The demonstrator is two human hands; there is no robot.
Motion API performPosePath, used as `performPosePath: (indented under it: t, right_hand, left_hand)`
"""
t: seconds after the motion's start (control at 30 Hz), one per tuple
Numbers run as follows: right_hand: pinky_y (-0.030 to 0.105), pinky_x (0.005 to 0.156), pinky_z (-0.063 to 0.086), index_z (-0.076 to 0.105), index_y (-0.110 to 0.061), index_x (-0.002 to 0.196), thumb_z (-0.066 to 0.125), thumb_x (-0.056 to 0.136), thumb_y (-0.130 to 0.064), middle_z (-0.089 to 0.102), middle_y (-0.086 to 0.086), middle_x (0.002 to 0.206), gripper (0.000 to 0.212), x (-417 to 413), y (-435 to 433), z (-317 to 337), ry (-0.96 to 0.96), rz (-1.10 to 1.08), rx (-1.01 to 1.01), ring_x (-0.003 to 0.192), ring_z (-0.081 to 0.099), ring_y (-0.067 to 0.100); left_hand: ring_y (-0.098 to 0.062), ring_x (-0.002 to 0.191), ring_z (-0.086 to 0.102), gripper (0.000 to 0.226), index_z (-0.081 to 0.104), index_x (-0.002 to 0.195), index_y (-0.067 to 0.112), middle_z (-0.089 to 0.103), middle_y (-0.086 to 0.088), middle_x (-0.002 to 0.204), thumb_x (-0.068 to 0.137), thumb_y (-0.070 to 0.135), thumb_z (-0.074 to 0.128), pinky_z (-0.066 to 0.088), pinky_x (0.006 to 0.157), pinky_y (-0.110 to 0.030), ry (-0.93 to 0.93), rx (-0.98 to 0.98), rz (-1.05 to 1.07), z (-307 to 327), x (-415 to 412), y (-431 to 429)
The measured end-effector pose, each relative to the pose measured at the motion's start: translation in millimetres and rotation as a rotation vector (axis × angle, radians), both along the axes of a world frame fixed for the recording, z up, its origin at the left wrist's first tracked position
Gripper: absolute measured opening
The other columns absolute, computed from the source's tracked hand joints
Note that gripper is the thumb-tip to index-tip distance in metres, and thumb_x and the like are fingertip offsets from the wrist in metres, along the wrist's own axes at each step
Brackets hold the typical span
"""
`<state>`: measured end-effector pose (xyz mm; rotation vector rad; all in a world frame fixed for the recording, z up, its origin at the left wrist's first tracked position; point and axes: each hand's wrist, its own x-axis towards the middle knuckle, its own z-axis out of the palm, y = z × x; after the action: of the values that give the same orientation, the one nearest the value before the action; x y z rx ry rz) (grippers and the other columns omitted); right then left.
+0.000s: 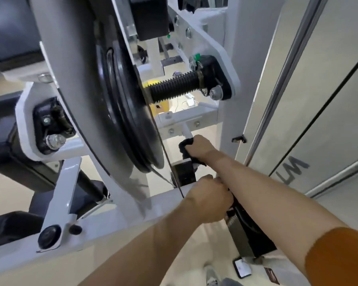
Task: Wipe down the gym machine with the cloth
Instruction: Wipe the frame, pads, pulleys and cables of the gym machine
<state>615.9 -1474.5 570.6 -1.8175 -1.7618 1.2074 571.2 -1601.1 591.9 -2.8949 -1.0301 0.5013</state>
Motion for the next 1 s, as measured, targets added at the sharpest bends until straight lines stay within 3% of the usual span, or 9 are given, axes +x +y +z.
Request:
performPosePath:
  t: [0.1, 0.2, 0.3, 0.37, 0.53, 0.63, 0.73, 0.9, 1.0]
  right_hand:
    - [0.032, 0.076, 0.046, 0.058, 0.004, 0.105, 0.053, 0.088, -0.008, 0.064, 0.019, 0.104, 0.021, -6.6, 10.7, 4.9, -0.031, -0.031, 0.016, 0.099, 0.06, 0.034]
    - [0.028, 0.069, 0.04, 0.058, 0.002, 0.101, 0.05, 0.092, -0.013, 0.058, 0.015, 0.091, 0.019, 7.7, -3.4, 0.9, 0.0, 0.007, -0.035, 0.085, 0.055, 0.03]
    - [0.034, 0.079, 0.05, 0.061, 0.006, 0.104, 0.046, 0.095, -0.02, 0.066, 0.016, 0.096, 0.031, 18.2, -10.8, -8.7, 0.018, 0.058, -0.108, 0.092, 0.062, 0.032]
    - [0.036, 0.08, 0.051, 0.058, 0.006, 0.103, 0.047, 0.093, -0.015, 0.066, 0.018, 0.096, 0.026, 11.3, 0.4, -9.5, 0.036, 0.027, -0.107, 0.095, 0.062, 0.034]
    - [0.034, 0.088, 0.046, 0.026, 0.006, 0.143, 0.051, 0.096, -0.024, 0.059, 0.018, 0.121, 0.061, -23.8, 56.4, -6.8, -0.032, -0.088, -0.112, 0.111, 0.058, 0.033]
    - [0.037, 0.097, 0.046, 0.018, 0.001, 0.148, 0.049, 0.097, -0.022, 0.056, 0.017, 0.127, 0.064, -23.2, 64.2, -4.1, 0.01, -0.081, -0.063, 0.114, 0.057, 0.031]
    - [0.035, 0.089, 0.047, 0.031, -0.013, 0.141, 0.049, 0.093, -0.013, 0.061, 0.015, 0.118, 0.051, -2.7, 23.7, -10.5, 0.145, 0.014, 0.009, 0.107, 0.059, 0.032]
    - [0.019, 0.067, 0.044, 0.058, -0.018, 0.102, 0.047, 0.093, -0.008, 0.063, -0.001, 0.089, 0.018, 26.7, -7.0, -17.8, 0.271, 0.165, -0.035, 0.086, 0.057, 0.018]
    - [0.031, 0.076, 0.051, 0.061, -0.005, 0.105, 0.048, 0.09, -0.004, 0.064, 0.011, 0.093, 0.02, 8.9, 24.3, -15.6, 0.186, 0.123, -0.019, 0.089, 0.06, 0.028]
  left_hand:
    - [-0.018, 0.072, 0.038, 0.01, 0.051, 0.078, 0.021, 0.051, 0.002, 0.078, 0.086, 0.016, 0.05, 0.028, 0.068, -0.032, 0.025, 0.001, 0.049, -1.0, -0.3, 5.7]
    - [-0.018, 0.07, 0.048, 0.011, 0.058, 0.081, 0.021, 0.054, 0.003, 0.074, 0.085, 0.014, 0.052, 0.029, 0.065, -0.032, 0.093, -0.009, 0.034, -1.3, -0.3, 2.0]
    - [-0.019, 0.064, 0.049, 0.022, 0.047, 0.067, 0.019, 0.044, 0.003, 0.064, 0.086, 0.01, 0.052, 0.03, 0.063, -0.032, 0.112, -0.029, 0.021, -0.7, 2.8, 3.4]
    - [-0.018, 0.062, 0.045, 0.03, 0.04, 0.06, 0.019, 0.039, 0.003, 0.061, 0.086, 0.009, 0.052, 0.03, 0.063, -0.032, 0.095, -0.014, -0.001, -2.8, 2.9, 4.6]
    - [-0.016, 0.066, 0.054, 0.018, 0.056, 0.072, 0.021, 0.055, 0.005, 0.072, 0.084, 0.009, 0.053, 0.031, 0.064, -0.031, 0.09, -0.076, 0.032, -1.9, 3.9, 6.4]
    - [-0.016, 0.065, 0.053, 0.02, 0.054, 0.068, 0.021, 0.048, 0.005, 0.064, 0.084, 0.008, 0.052, 0.033, 0.064, -0.03, 0.086, -0.076, 0.038, -1.3, 3.1, 9.1]
    - [-0.017, 0.06, 0.046, 0.025, 0.046, 0.064, 0.021, 0.042, 0.004, 0.061, 0.086, 0.009, 0.052, 0.031, 0.063, -0.03, 0.056, -0.06, 0.033, 0.7, 3.7, 6.8]
    - [-0.017, 0.056, 0.044, 0.036, 0.035, 0.055, 0.019, 0.037, 0.003, 0.056, 0.083, 0.01, 0.056, 0.032, 0.06, -0.029, 0.054, -0.055, 0.044, -1.9, 3.9, 5.2]
    - [-0.016, 0.056, 0.044, 0.037, 0.034, 0.053, 0.021, 0.032, 0.005, 0.053, 0.079, 0.008, 0.058, 0.031, 0.063, -0.028, 0.023, -0.084, 0.042, 2.5, 1.1, 7.1]
